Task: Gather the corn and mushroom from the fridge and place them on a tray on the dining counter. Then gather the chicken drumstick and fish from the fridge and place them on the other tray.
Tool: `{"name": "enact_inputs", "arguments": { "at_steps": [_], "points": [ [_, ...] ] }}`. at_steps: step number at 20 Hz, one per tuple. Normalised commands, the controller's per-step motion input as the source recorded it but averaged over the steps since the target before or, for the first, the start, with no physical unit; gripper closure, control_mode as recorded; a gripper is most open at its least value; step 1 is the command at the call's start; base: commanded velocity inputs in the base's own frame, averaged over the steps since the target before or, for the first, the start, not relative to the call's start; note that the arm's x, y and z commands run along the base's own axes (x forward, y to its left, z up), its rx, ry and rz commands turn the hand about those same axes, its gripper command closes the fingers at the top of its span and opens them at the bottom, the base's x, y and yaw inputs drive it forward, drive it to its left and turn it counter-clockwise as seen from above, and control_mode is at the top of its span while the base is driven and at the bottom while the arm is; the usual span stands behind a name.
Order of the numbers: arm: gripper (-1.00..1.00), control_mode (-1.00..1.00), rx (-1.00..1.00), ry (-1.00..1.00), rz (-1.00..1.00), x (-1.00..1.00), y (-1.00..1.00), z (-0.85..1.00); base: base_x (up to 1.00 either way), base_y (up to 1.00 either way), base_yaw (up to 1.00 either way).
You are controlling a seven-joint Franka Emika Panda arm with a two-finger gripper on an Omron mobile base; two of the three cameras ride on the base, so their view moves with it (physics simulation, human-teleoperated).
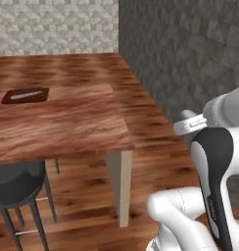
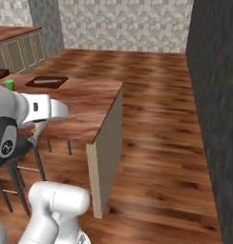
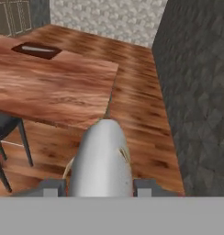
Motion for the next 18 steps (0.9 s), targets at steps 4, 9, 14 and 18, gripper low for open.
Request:
{"name": "enact_inputs", "arguments": {
  "at_steps": [4,9,14,18],
  "points": [
    [1.0,1.0,0.0,0.0,0.0,0.0,0.0,0.0,0.54,-1.0,0.0],
    [1.0,1.0,0.0,0.0,0.0,0.0,0.0,0.0,0.49,-1.0,0.0],
    [1.0,1.0,0.0,0.0,0.0,0.0,0.0,0.0,0.95,-1.0,0.0],
    [1.0,1.0,0.0,0.0,0.0,0.0,0.0,0.0,0.91,-0.94,0.0]
  ]
}}
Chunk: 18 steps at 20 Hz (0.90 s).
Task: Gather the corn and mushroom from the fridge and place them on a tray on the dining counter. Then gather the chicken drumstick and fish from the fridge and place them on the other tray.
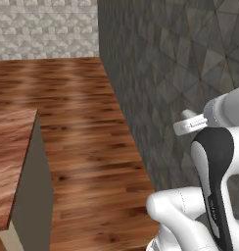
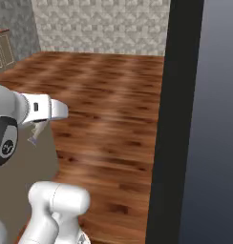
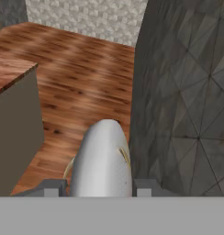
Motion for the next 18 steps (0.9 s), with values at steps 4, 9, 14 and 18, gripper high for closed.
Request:
{"name": "enact_inputs", "arguments": {
  "at_steps": [4,9,14,18],
  "points": [
    [1.0,1.0,0.0,0.0,0.0,0.0,0.0,0.0,0.94,-0.86,0.0],
    [1.0,1.0,0.0,0.0,0.0,0.0,0.0,0.0,0.87,-0.86,0.0],
    [1.0,1.0,0.0,0.0,0.0,0.0,0.0,0.0,0.81,-0.88,0.0],
    [1.0,1.0,0.0,0.0,0.0,0.0,0.0,0.0,0.76,-0.89,0.0]
  ]
}}
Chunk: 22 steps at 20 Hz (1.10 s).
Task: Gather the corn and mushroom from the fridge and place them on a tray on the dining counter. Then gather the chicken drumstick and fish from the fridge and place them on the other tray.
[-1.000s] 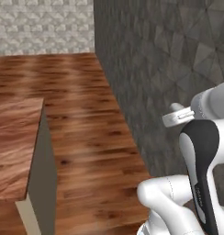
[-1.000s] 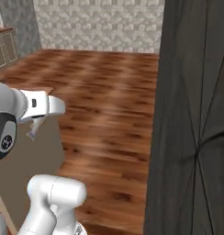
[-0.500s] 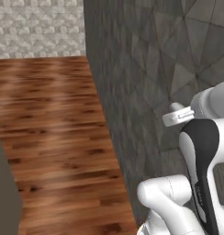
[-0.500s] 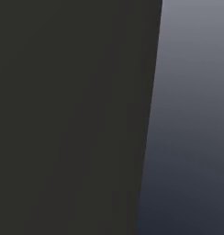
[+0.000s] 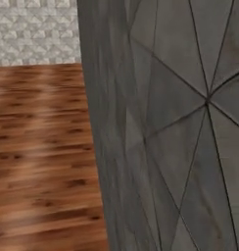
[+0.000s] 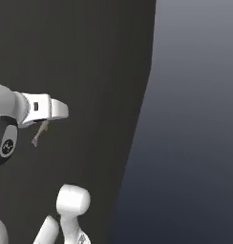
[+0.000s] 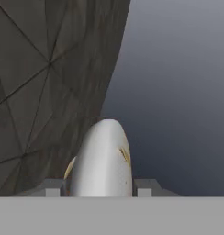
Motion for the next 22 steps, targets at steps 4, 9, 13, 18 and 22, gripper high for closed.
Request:
{"name": "enact_inputs", "arguments": {
  "at_steps": [4,9,13,18,22],
  "points": [
    [1.0,1.0,0.0,0.0,0.0,0.0,0.0,0.0,0.89,-0.35,0.03],
    [1.0,1.0,0.0,0.0,0.0,0.0,0.0,0.0,1.0,0.88,0.17],
    [1.0,1.0,0.0,0.0,0.0,0.0,0.0,0.0,1.0,0.94,0.2],
    [1.0,1.0,0.0,0.0,0.0,0.0,0.0,0.0,0.66,0.45,0.56],
    [1.0,1.0,0.0,0.0,0.0,0.0,0.0,0.0,0.22,0.23,0.85]
  ]
}}
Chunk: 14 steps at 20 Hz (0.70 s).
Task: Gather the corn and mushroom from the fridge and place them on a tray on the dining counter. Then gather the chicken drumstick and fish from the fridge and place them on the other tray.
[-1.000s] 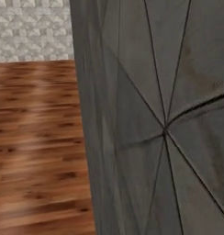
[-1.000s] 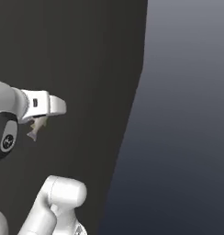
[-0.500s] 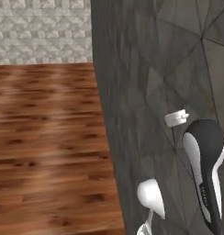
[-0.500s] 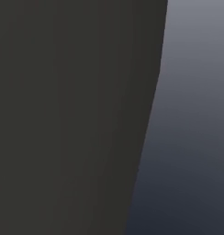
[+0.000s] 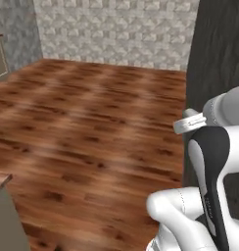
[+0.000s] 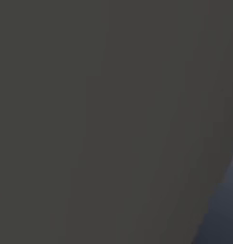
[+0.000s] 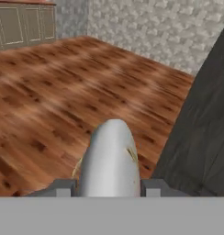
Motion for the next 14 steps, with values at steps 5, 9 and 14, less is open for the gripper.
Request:
{"name": "enact_inputs", "arguments": {
  "at_steps": [5,9,14],
  "points": [
    [1.0,1.0,0.0,0.0,0.0,0.0,0.0,0.0,0.12,0.08,0.9],
    [1.0,1.0,0.0,0.0,0.0,0.0,0.0,0.0,0.48,-0.16,0.76],
    [1.0,1.0,0.0,0.0,0.0,0.0,0.0,0.0,0.64,-0.6,0.67]
  ]
}}
